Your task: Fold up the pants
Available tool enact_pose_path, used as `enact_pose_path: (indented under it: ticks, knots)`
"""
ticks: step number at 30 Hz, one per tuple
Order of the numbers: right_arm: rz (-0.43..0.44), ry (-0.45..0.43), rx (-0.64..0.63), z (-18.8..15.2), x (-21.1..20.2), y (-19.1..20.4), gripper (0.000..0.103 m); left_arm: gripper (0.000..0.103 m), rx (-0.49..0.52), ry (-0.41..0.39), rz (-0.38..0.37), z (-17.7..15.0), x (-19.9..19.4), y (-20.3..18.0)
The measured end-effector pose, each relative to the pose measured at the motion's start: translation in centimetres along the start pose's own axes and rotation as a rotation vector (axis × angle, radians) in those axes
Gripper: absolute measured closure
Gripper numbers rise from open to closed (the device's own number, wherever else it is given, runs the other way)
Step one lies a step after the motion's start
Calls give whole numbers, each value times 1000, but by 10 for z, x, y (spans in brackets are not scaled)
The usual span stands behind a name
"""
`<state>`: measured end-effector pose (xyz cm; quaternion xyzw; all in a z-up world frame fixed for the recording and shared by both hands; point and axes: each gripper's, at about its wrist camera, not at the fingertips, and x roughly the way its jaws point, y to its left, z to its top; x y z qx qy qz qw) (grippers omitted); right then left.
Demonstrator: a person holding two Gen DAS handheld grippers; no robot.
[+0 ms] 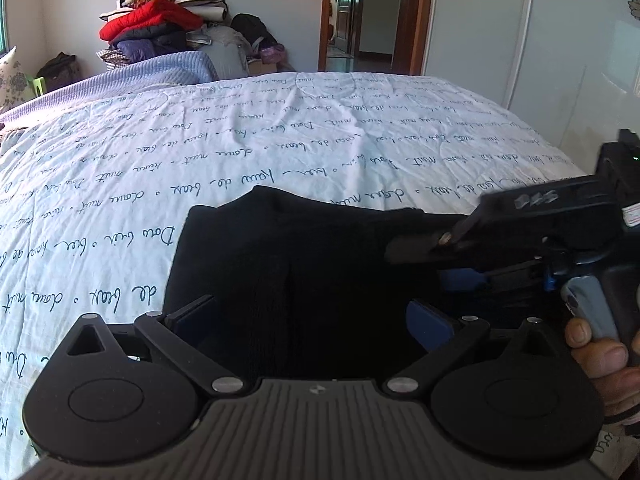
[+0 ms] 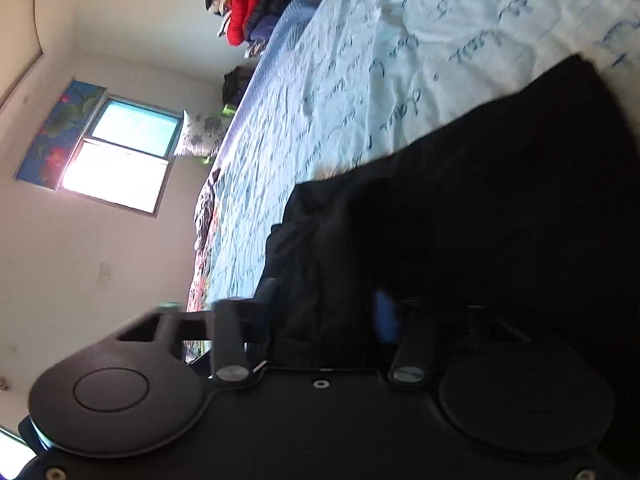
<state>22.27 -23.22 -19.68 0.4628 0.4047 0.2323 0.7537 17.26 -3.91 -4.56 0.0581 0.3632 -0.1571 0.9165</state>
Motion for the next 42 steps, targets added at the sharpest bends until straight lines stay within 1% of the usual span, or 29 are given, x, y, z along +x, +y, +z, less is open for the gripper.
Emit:
enact_pose_path:
  ticks: [1,2,3,4,6,7,9,11,13,15,18,20,21,22,23,25,26,27,28,29,32,35,36,38,39,42]
  knots:
    - [-11,14,-5,-1,5,-1,81,1,5,-4,-4,-1,-1,0]
    - [-19,27,-1,-2,10,-4,81,1,7,-5,-8,-1,0,0]
    - [-21,40,13,-3,14,-9,85,1,6,-3,-8,-2,1,0]
    - [-12,41,13,-4,16,-11,86,1,3,3,-4,-3,2,1]
    - [-24,29,-33,-6,14,-6,88,1,-3,18,7,-7,5,4]
    - [-28,21,-54,-7,11,-2,89,1,-2,26,14,-8,7,5]
    - [-3,6,-66,-2,2,5,89,1,3,30,18,-7,7,5]
    - [21,4,-74,8,-11,10,90,1,2,22,6,-2,4,3]
    - [19,11,-87,20,-23,12,90,1,5,9,-6,5,3,-3]
    - [-4,21,-106,30,-38,11,90,1,11,0,-20,10,2,-10]
    - [-70,6,-122,38,-61,-3,90,1,29,1,-41,13,8,-22]
    - [-122,-16,-111,39,-74,-19,90,1,42,15,-44,11,17,-31]
    - [-165,-20,-117,38,-75,-27,90,1,47,25,-45,8,24,-35]
    - [-182,-23,-116,36,-73,-34,90,1,51,40,-30,6,31,-38]
    - [-160,-34,-96,34,-72,-40,88,1,58,55,-2,5,38,-42]
    - [-129,-66,-74,32,-74,-42,78,1,70,63,39,4,43,-47]
    - [-130,-71,-74,31,-76,-40,65,1,67,63,49,5,43,-48]
    - [-129,-76,-81,29,-80,-36,44,1,57,64,53,7,43,-48]
    - [-135,-93,-103,26,-85,-27,34,1,42,69,53,8,43,-47]
    - [-163,-132,-148,22,-92,-17,28,1,26,74,56,10,44,-45]
    - [-305,-269,-318,10,-115,13,27,1,5,76,64,12,45,-44]
    - [-429,-355,-442,-2,-134,30,26,1,-1,75,82,11,42,-45]
    - [-450,-363,-466,-6,-136,33,26,1,-3,59,89,9,39,-46]
    - [-467,-359,-489,-11,-141,34,25,0,-7,-21,118,3,26,-47]
    - [-473,-356,-493,-14,-141,34,25,0,11,-42,126,2,20,-49]
    - [-482,-341,-480,-23,-142,29,25,0,30,-62,131,-1,9,-51]
